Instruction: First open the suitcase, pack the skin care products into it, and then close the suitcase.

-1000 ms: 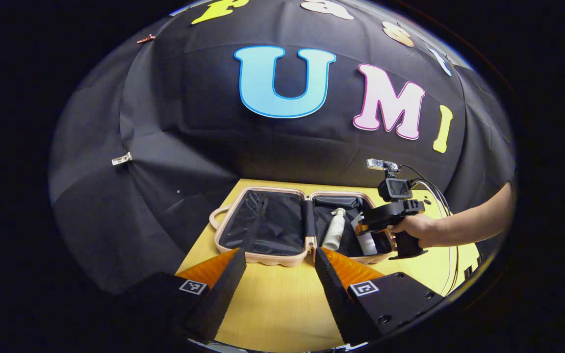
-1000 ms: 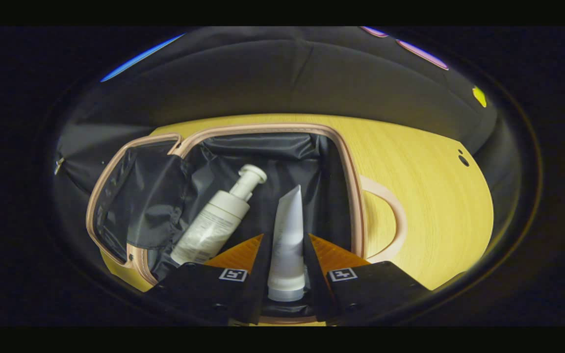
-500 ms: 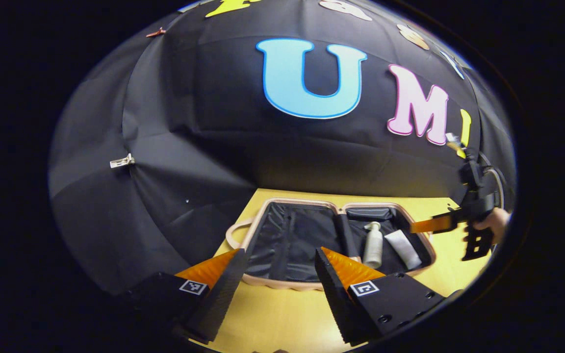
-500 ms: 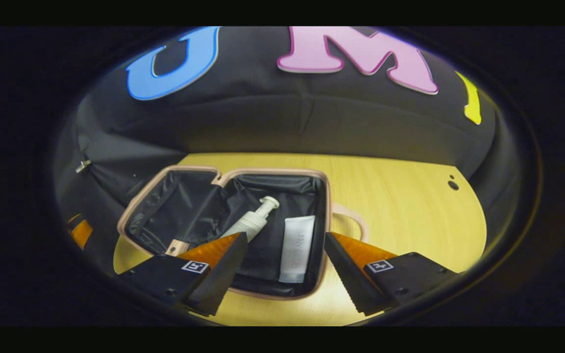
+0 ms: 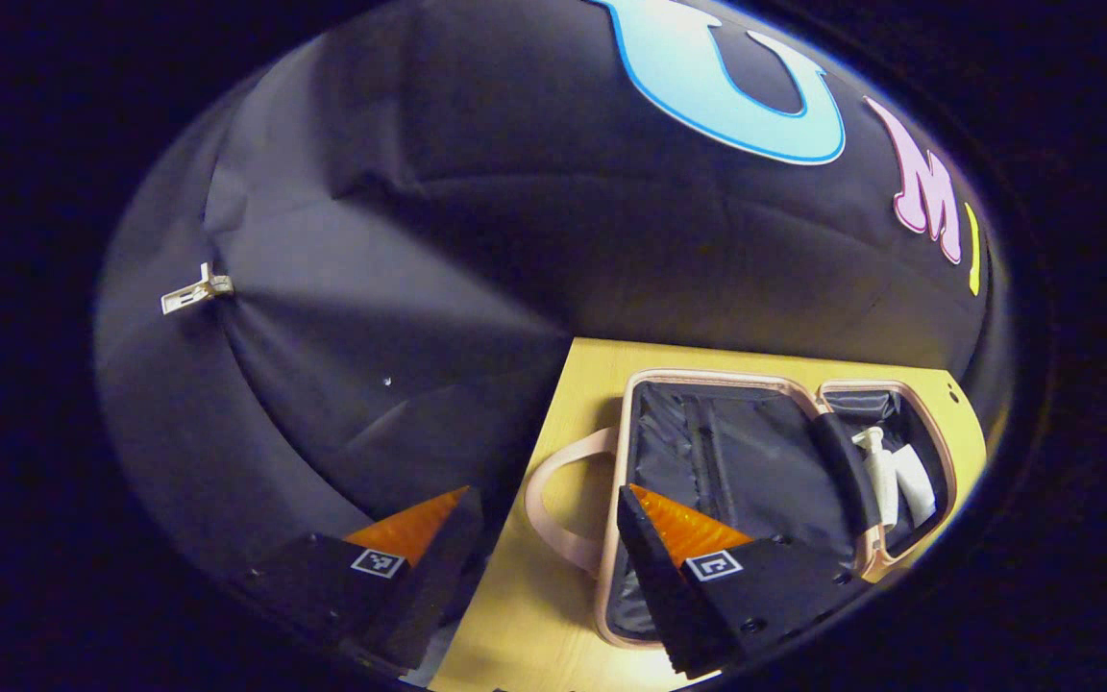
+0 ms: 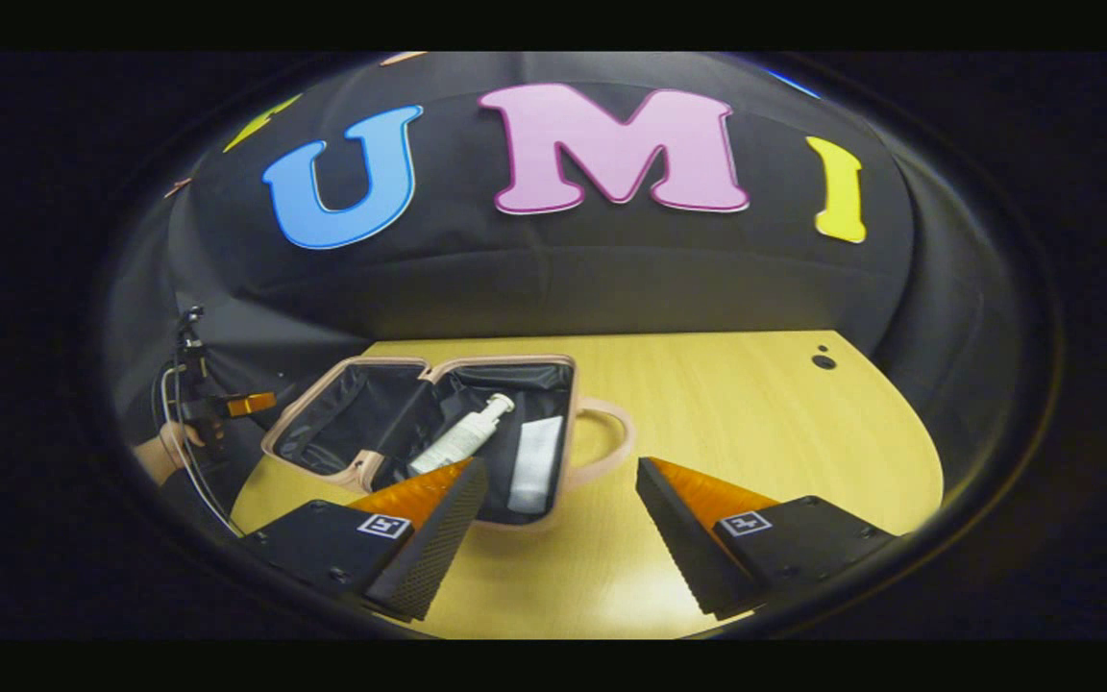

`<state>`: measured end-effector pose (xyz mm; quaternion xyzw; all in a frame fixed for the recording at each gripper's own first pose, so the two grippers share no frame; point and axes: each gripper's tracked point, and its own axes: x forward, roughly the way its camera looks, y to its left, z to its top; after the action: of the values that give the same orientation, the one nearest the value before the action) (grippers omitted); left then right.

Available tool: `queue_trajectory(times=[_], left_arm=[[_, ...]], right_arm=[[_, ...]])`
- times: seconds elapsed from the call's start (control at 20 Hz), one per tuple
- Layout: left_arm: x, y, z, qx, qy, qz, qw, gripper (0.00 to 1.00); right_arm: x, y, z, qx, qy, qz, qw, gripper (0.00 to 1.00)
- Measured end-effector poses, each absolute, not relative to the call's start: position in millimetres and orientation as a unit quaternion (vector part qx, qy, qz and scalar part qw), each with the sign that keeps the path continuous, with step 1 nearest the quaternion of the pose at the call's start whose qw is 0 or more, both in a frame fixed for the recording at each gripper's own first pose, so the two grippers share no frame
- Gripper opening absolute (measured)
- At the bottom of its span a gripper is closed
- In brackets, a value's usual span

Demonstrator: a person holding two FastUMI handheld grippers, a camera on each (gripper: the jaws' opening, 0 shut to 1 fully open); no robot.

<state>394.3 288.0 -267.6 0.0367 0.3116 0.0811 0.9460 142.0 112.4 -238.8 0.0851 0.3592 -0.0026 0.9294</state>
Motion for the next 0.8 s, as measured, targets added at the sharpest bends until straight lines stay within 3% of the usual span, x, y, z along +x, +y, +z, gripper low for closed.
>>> queue_trajectory(times=[0.25, 0.4, 0.55, 0.75, 0.8], left_arm=[[423.8, 303.5, -304.7, 0.070, 0.372, 0.063, 0.924, 0.88], [433.9, 310.7, -317.7, 0.076, 0.395, 0.048, 0.914, 0.88], [436.0, 316.7, -334.9, 0.077, 0.430, 0.032, 0.899, 0.86], [432.0, 307.3, -345.2, 0.054, 0.450, -0.005, 0.891, 0.77], [433.0, 305.0, -342.7, 0.050, 0.450, -0.009, 0.892, 0.70]], right_arm=[[60.4, 68.2, -252.7, 0.103, 0.380, -0.071, 0.917, 0.98], [23.6, 53.1, -276.8, 0.090, 0.430, -0.080, 0.895, 0.97], [16.3, 38.5, -278.6, 0.064, 0.436, -0.080, 0.894, 0.98], [19.1, 39.8, -278.9, 0.056, 0.435, -0.075, 0.896, 0.98], [20.7, 41.6, -280.0, 0.058, 0.434, -0.074, 0.896, 0.98]])
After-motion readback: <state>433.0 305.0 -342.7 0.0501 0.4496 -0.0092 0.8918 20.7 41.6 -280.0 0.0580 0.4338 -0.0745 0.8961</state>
